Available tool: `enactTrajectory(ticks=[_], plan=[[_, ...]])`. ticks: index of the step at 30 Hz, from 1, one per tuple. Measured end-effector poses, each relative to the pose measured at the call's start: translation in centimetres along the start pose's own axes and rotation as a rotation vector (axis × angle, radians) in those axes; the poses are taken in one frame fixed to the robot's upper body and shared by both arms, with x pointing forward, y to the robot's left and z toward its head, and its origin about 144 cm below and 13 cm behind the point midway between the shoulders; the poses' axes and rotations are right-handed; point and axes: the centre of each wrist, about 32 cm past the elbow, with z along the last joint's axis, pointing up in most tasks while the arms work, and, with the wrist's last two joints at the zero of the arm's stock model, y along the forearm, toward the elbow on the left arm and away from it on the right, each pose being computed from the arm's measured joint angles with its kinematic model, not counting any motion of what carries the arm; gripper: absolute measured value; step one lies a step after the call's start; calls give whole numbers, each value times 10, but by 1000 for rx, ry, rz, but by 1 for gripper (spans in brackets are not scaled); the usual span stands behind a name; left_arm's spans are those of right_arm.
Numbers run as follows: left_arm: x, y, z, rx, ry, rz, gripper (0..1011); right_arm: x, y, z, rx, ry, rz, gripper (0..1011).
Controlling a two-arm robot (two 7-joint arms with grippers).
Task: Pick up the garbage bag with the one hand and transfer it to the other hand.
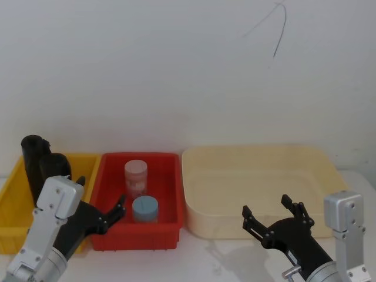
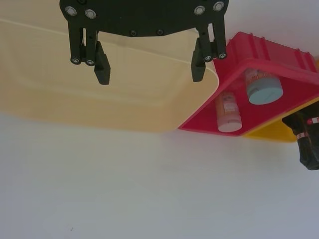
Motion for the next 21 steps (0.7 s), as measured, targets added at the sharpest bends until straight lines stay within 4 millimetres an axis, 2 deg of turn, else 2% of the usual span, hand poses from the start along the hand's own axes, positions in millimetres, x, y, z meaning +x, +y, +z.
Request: enactTrajectory(ticks=[21], plan=[[0,0,0,0,0,0,1000,0,0,0,0,0,0,1001]])
